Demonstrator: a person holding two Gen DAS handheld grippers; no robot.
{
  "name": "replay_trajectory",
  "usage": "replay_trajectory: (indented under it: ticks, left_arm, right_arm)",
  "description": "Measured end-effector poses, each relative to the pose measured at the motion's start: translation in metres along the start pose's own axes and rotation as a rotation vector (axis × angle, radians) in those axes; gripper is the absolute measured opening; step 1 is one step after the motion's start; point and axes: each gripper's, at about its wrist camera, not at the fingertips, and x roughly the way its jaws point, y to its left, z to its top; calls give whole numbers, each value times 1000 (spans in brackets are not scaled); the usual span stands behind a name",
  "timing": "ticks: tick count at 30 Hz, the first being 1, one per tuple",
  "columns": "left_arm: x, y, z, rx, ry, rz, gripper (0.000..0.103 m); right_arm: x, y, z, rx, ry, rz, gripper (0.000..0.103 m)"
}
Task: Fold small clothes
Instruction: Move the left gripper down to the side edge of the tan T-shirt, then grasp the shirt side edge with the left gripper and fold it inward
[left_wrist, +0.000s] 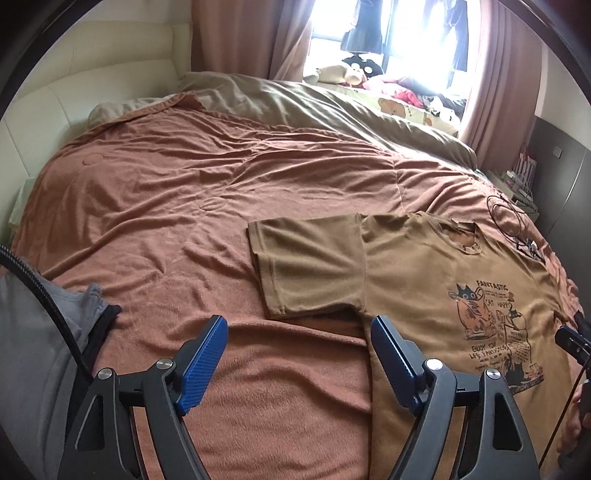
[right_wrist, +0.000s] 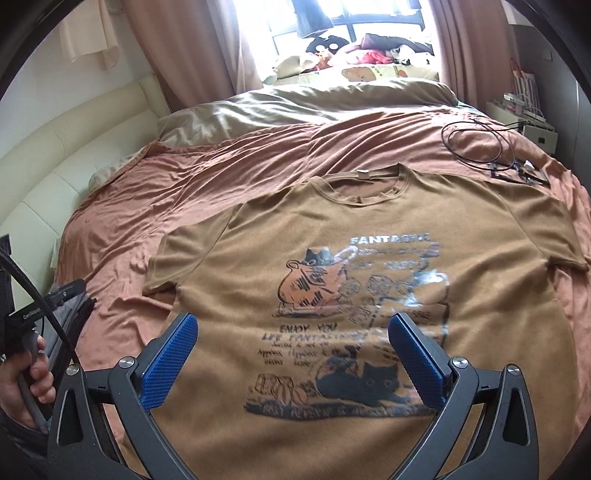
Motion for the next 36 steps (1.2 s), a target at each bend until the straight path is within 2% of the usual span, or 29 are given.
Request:
replay_trajectory:
  ticks: [11, 17, 21, 25, 28, 30, 32, 36]
  left_arm:
    - [93, 15, 7, -23, 144, 52, 81]
    - [130, 17, 3, -50, 210, 51, 76]
    - [146, 17, 1, -82, 233, 36, 72]
    - [151, 19, 4, -117, 228, 45, 68]
    - [152, 23, 7, -155, 223, 45, 53]
    - [150, 30, 8, -194, 225, 22, 33]
    - [147, 36, 8, -235, 231, -11, 28]
    - [142, 42, 3, -294, 251, -61, 28]
  right_arm:
    - [72, 19, 23, 18, 65, 33, 103]
    - [103, 17, 28, 23, 127, 56, 102]
    - [121, 14, 35, 28, 162, 60, 87]
    - [135, 12, 39, 63, 172, 75, 81]
    - [142, 12, 41, 87, 177, 96, 79]
    - [147, 15, 43, 88, 182, 102, 73]
    - [152, 17, 45, 94, 188, 118, 69]
    - [159, 17, 46, 132, 187, 175, 67]
